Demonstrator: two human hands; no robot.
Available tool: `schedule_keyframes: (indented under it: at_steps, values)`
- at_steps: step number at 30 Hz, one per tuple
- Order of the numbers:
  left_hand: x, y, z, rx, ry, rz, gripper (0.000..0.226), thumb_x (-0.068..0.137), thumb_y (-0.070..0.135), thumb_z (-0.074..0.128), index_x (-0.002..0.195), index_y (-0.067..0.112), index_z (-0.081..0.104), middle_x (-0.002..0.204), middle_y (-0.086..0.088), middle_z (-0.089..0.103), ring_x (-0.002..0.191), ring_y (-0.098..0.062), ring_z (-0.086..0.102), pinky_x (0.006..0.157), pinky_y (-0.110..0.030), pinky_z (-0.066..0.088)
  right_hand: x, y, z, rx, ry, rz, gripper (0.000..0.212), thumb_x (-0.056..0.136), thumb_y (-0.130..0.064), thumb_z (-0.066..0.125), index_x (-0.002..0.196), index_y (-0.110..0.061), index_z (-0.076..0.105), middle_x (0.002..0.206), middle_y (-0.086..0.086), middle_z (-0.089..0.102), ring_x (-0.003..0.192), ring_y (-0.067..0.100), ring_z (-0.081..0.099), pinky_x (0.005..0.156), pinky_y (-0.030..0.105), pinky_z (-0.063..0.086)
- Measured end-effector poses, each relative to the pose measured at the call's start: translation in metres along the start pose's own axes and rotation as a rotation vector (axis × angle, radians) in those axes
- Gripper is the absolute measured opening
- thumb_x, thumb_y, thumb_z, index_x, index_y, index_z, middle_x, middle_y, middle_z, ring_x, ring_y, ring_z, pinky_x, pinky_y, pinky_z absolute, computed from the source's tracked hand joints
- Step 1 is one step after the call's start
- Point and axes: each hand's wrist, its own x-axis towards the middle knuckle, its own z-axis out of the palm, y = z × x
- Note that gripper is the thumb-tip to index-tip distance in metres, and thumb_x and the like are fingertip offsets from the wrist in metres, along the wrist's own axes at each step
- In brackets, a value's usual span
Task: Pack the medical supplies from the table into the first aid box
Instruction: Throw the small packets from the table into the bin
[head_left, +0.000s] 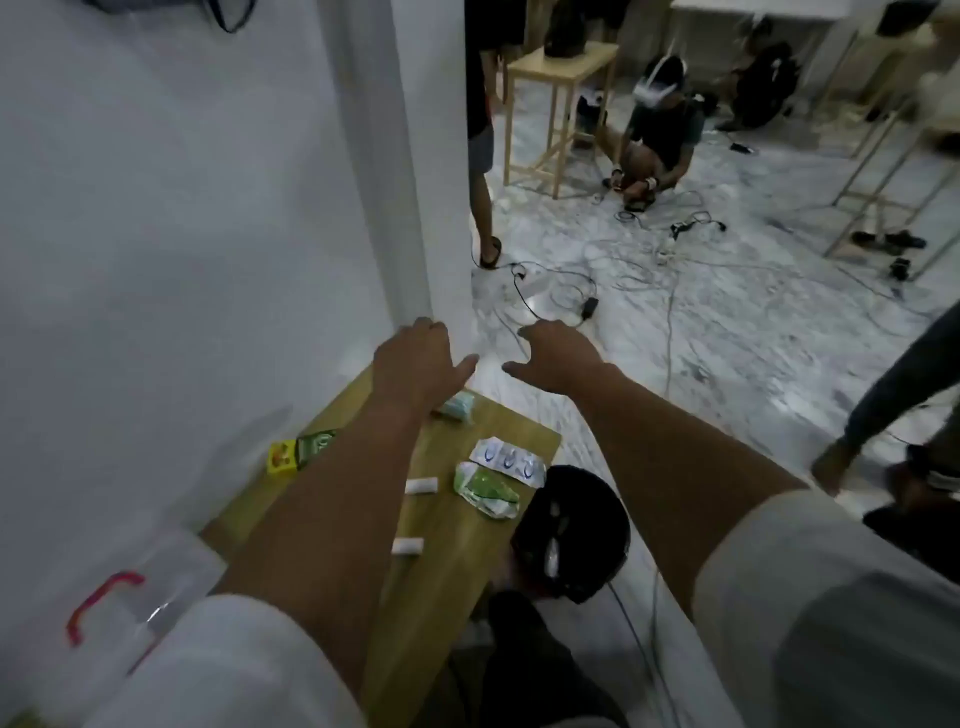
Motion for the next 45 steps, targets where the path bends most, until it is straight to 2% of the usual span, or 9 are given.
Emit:
schedule_keyframes:
  at_steps: [6,10,17,23,26,30,35,42,45]
  values:
    - [-0.011,0.019,0.116,-0.116,-0.330,-0.108,0.042,0.084,0.049,0.061,0.106,0.014,0.070,0.108,-0.007,0.068,0.097,-0.030,0.068,0.077,-0.042,0.057,0.005,0.051,0.110,0.079,-0.254,0.128,0.056,0.097,-0.043,0.063,0.145,-0.016,0.055,0.147,0.008,0.057,0.135,0.029,0.052,0.106,0.039,0.045]
    - [-0.024,0.015,0.174,-0.081,-0.497,-0.069,0.053,0.083,0.058,0.063,0.118,0.019,0.063,0.113,-0.008,0.060,0.105,-0.031,0.064,0.080,-0.041,0.053,0.008,0.057,0.169,0.142,-0.366,0.189,0.063,0.095,-0.046,0.065,0.149,-0.018,0.047,0.149,0.012,0.050,0.135,0.034,0.049,0.101,0.045,0.048]
    - [-0.032,0.019,0.220,0.010,-0.648,-0.008,0.071,0.076,0.053,0.080,0.132,0.020,0.053,0.131,-0.006,0.051,0.117,-0.030,0.053,0.084,-0.043,0.050,-0.004,0.068,0.215,0.134,-0.306,0.282,0.058,0.090,-0.043,0.070,0.139,-0.020,0.050,0.136,0.013,0.048,0.126,0.037,0.047,0.092,0.049,0.050]
    - [-0.035,0.026,0.236,-0.035,-0.660,-0.032,0.069,0.074,0.047,0.083,0.129,0.018,0.052,0.133,-0.008,0.048,0.122,-0.035,0.044,0.092,-0.044,0.048,-0.017,0.090,0.223,0.536,-0.175,0.459,0.039,0.078,-0.024,0.081,0.109,-0.008,0.062,0.103,0.010,0.058,0.089,0.028,0.058,0.076,0.039,0.051]
    - [-0.039,0.029,0.242,-0.189,-0.656,-0.025,0.034,0.084,0.027,0.073,0.112,0.017,0.057,0.119,-0.007,0.055,0.111,-0.035,0.058,0.086,-0.044,0.049,-0.037,0.104,0.218,0.705,-0.061,0.589,0.018,0.083,-0.013,0.075,0.080,-0.007,0.058,0.070,-0.001,0.055,0.063,0.015,0.050,0.059,0.033,0.039]
    - [-0.038,0.064,0.226,-0.305,-0.603,-0.100,0.017,0.089,0.014,0.061,0.103,0.023,0.063,0.104,-0.003,0.067,0.093,-0.029,0.064,0.068,-0.034,0.044,-0.073,0.134,0.210,0.812,0.027,0.815,0.019,0.083,-0.009,0.069,0.087,0.008,0.060,0.075,0.017,0.060,0.066,0.020,0.051,0.056,0.031,0.035]
    - [-0.020,0.133,0.215,-0.343,-0.571,-0.134,0.029,0.092,0.013,0.055,0.118,0.025,0.058,0.088,0.001,0.058,0.072,-0.023,0.052,0.052,-0.032,0.031,-0.101,0.175,0.215,0.877,-0.043,1.032,0.022,0.070,-0.001,0.071,0.069,-0.010,0.051,0.064,0.008,0.052,0.058,0.021,0.049,0.054,0.028,0.036]
    - [0.000,0.190,0.257,-0.372,-0.612,-0.214,0.035,0.091,0.003,0.048,0.120,0.021,0.057,0.110,-0.007,0.065,0.093,-0.031,0.060,0.067,-0.037,0.040,-0.091,0.227,0.252,0.896,-0.109,1.190,0.049,0.065,0.004,0.073,0.058,-0.018,0.030,0.059,0.007,0.034,0.061,0.019,0.042,0.056,0.035,0.034]
    - [0.008,0.205,0.278,-0.401,-0.605,-0.226,0.033,0.095,0.006,0.051,0.124,0.019,0.060,0.116,-0.008,0.067,0.100,-0.032,0.062,0.071,-0.039,0.046,-0.080,0.237,0.251,0.904,-0.115,1.168,0.045,0.065,0.005,0.066,0.058,-0.019,0.028,0.060,0.007,0.030,0.060,0.018,0.041,0.056,0.034,0.032]
